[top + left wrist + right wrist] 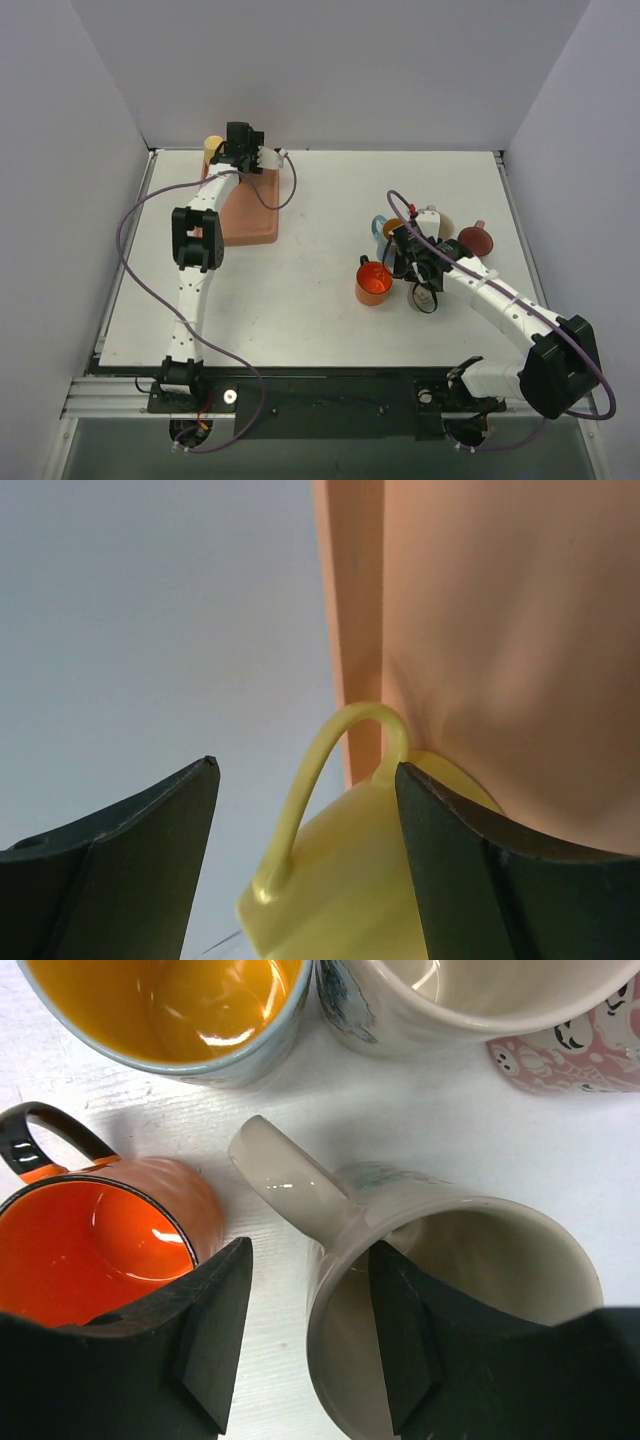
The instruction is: Turn the mug right side up
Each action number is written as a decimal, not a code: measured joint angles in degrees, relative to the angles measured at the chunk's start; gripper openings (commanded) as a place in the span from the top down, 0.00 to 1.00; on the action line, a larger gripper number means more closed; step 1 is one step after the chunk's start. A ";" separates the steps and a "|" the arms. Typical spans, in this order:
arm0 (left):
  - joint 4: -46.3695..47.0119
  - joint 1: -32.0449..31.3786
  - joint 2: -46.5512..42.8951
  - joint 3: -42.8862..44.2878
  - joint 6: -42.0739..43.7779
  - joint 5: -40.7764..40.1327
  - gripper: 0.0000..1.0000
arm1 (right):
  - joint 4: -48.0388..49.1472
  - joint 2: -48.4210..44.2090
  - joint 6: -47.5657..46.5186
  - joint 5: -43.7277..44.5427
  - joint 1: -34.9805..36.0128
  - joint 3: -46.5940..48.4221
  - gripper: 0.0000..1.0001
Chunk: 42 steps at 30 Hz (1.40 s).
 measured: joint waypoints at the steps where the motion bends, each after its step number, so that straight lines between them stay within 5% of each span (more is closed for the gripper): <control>1: 0.72 0.00 0.72 0.00 0.81 -0.15 0.21 | -0.33 0.00 0.02 0.00 0.00 0.35 0.54; 7: 5.60 0.00 5.29 1.25 5.55 -1.81 0.39 | -1.11 -1.01 0.04 -0.02 0.00 1.29 0.53; 9: 7.23 0.02 5.92 1.22 6.75 -1.77 0.57 | -1.11 -1.73 0.04 0.00 0.00 1.31 0.53; 10: 7.72 0.00 5.92 1.07 7.34 -1.95 0.80 | -1.16 -2.03 0.00 -0.02 0.00 1.36 0.53; 13: 9.81 0.07 5.92 0.44 9.57 -2.58 1.00 | -1.29 -2.38 -0.09 -0.02 0.00 1.73 0.53; 18: 14.99 0.11 5.35 -3.34 10.82 -3.43 1.00 | -1.46 -3.21 -0.33 0.00 0.00 1.95 0.53; 33: 18.64 -0.50 -19.93 -39.47 1.53 -1.01 1.00 | -1.38 -3.98 -2.62 -0.02 -0.44 2.99 0.52; 37: 14.27 -0.66 -21.97 -36.52 -7.21 0.09 0.56 | -1.14 -4.09 -2.86 -0.07 -0.63 2.99 0.52; 40: 5.35 0.15 -19.74 -23.43 -19.50 1.88 0.22 | -0.85 -4.42 -2.93 -0.31 -0.63 2.99 0.52; 42: 0.33 1.64 -17.33 -10.32 -30.36 4.57 0.16 | -0.76 -4.66 -2.93 -0.57 -0.63 2.97 0.52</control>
